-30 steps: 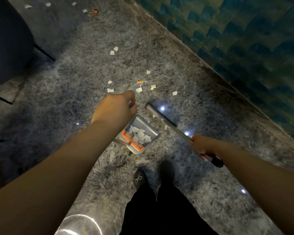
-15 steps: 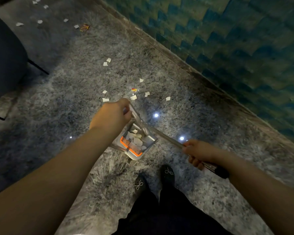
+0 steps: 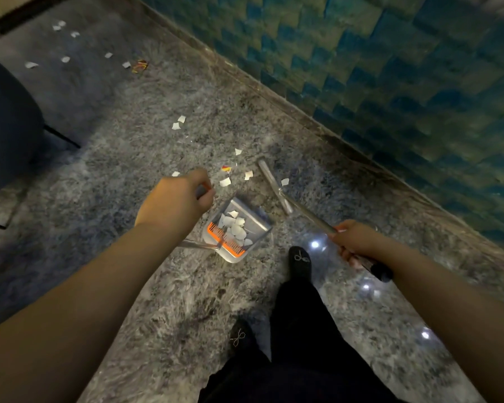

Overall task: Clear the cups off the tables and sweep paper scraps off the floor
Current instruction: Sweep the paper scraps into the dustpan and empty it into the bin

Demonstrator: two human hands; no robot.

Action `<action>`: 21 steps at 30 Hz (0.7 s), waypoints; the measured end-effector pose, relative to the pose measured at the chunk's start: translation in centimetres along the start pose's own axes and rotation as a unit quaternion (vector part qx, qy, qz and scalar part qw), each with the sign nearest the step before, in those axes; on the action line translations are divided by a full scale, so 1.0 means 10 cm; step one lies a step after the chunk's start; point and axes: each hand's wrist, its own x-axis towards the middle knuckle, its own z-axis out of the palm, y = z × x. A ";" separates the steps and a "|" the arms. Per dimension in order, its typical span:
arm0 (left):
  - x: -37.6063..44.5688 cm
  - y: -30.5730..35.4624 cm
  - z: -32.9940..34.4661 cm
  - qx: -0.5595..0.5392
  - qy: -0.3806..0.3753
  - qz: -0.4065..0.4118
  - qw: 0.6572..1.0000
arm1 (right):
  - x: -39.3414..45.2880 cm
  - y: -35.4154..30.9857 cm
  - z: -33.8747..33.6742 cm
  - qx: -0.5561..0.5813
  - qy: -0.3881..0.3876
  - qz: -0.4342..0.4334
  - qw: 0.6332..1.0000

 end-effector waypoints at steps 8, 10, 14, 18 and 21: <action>1.00 0.32 0.11 0.018 -0.026 0.006 0.999 | 0.77 -0.43 -0.96 -0.110 0.013 0.010 0.994; 1.29 0.42 0.16 0.024 -0.040 -0.011 0.999 | 0.94 -0.60 -1.18 -0.115 0.015 0.016 0.993; 1.81 0.60 0.26 0.020 -0.060 -0.028 0.998 | 1.23 -0.94 -1.49 -0.131 0.016 0.054 0.990; 2.18 0.72 0.30 0.029 -0.064 -0.029 0.997 | 1.46 -1.23 -1.64 -0.162 0.004 0.076 0.984; 2.35 0.80 0.31 0.044 -0.066 -0.041 0.996 | 1.58 -1.32 -1.62 -0.184 -0.066 0.083 0.977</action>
